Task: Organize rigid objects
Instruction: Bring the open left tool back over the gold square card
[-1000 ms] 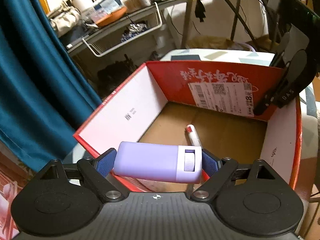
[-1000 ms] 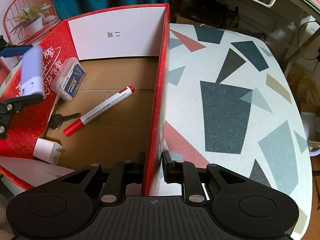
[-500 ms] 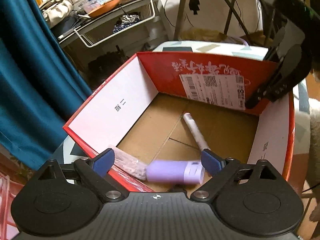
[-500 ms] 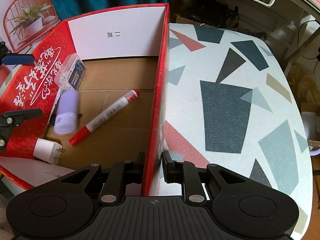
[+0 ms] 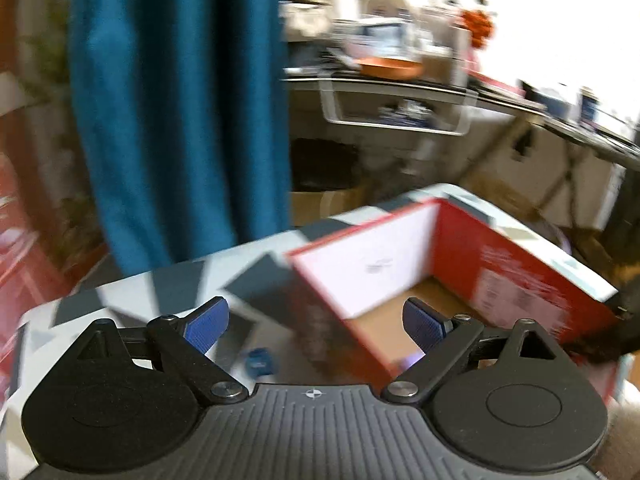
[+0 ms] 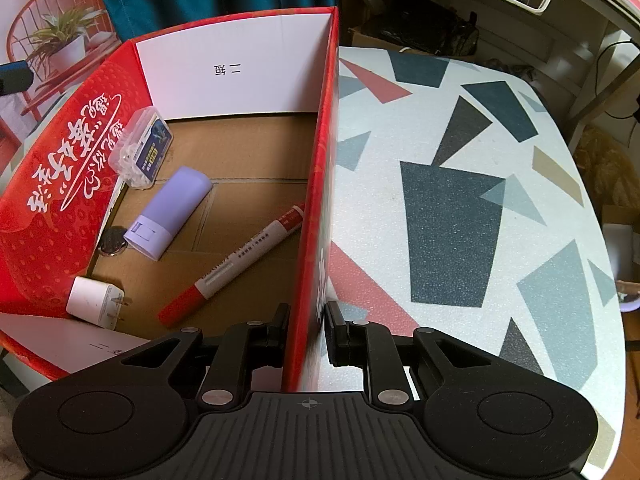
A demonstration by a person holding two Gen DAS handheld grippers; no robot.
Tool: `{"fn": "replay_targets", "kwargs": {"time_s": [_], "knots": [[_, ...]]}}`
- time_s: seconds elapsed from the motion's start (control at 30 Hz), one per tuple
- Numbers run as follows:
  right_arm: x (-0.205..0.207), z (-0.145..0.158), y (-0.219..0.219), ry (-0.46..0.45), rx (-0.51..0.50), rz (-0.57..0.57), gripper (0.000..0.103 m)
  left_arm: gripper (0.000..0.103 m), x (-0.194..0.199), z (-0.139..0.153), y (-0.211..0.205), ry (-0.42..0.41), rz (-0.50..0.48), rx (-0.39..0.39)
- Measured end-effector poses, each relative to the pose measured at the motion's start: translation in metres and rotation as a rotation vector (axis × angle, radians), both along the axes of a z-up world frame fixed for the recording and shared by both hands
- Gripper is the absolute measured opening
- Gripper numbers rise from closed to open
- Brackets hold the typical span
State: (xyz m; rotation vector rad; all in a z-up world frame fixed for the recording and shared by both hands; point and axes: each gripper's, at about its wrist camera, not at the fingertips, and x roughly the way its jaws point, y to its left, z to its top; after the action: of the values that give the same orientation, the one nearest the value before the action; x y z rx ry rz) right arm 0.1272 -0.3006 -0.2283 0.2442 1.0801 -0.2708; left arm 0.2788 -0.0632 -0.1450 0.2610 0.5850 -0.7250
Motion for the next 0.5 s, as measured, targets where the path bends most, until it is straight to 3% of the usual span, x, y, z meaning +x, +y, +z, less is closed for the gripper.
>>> {"fn": "replay_targets", "kwargs": {"time_s": [0.13, 0.3, 0.5], "knots": [[0.0, 0.0, 0.0, 0.0, 0.0, 0.0, 0.018, 0.093, 0.019, -0.01, 0.017, 0.051, 0.121, -0.03], [0.0, 0.0, 0.0, 0.001, 0.0, 0.0, 0.018, 0.069, 0.037, -0.031, 0.031, 0.164, 0.234, -0.071], [0.0, 0.0, 0.0, 0.0, 0.0, 0.0, 0.018, 0.054, 0.05, -0.064, 0.041, 0.336, 0.307, -0.141]]}}
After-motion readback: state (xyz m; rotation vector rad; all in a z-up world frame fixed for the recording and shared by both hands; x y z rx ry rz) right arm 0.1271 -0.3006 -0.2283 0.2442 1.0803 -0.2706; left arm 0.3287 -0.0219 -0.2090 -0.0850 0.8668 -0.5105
